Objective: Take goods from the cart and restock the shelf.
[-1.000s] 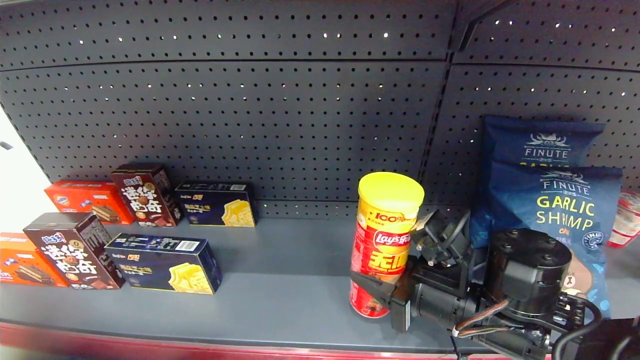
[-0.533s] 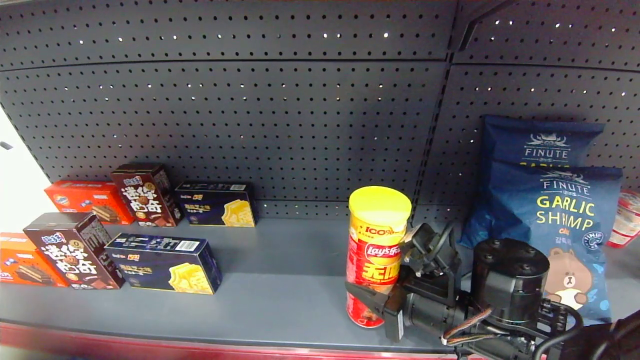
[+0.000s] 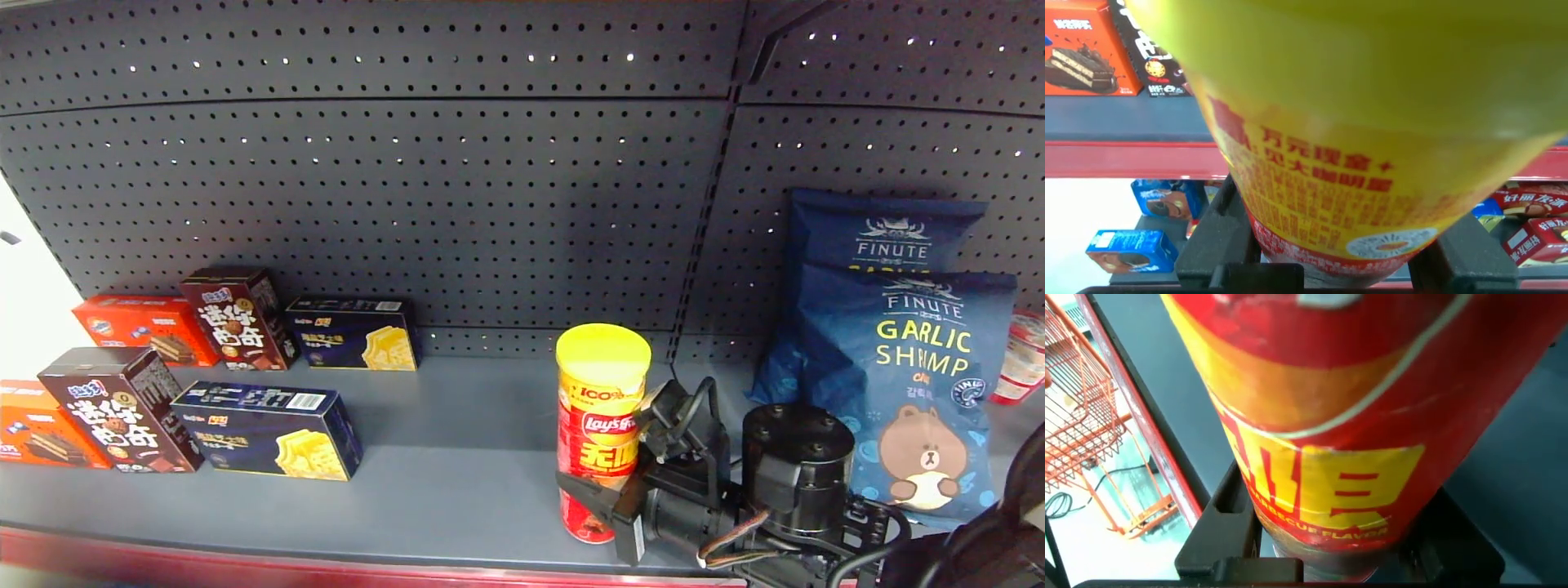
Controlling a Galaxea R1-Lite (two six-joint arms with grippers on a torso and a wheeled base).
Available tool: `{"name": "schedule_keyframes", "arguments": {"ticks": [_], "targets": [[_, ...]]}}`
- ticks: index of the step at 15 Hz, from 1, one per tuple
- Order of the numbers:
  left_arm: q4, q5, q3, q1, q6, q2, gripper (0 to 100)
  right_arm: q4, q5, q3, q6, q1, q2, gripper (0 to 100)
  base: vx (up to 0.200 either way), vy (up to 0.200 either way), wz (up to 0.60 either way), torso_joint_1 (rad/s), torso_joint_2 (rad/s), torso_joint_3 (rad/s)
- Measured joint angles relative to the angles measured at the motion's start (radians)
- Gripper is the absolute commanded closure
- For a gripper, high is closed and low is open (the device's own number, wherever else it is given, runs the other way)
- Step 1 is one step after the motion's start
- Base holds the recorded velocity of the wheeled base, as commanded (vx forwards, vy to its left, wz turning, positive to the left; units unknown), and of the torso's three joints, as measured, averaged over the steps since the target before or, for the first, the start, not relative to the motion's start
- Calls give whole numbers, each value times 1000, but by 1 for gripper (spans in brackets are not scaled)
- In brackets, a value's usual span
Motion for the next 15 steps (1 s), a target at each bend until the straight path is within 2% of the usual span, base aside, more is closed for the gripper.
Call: {"name": "schedule_keyframes", "arguments": {"ticks": [1,2,10,15], "targets": [[0,0,0,0,0,0,100,-1,0,-2,-1,-1,4,100,0,0,0,0,0,0],[0,0,0,0,0,0,100,-3,1,-3,-1,-1,8,0,0,0,0,0,0,0],[0,0,0,0,0,1,100,-1,-4,23,-7,-3,-4,0,0,0,0,0,0,0],[0,0,0,0,0,1,100,-1,-4,127,-10,-6,-109,0,0,0,0,0,0,0]]}}
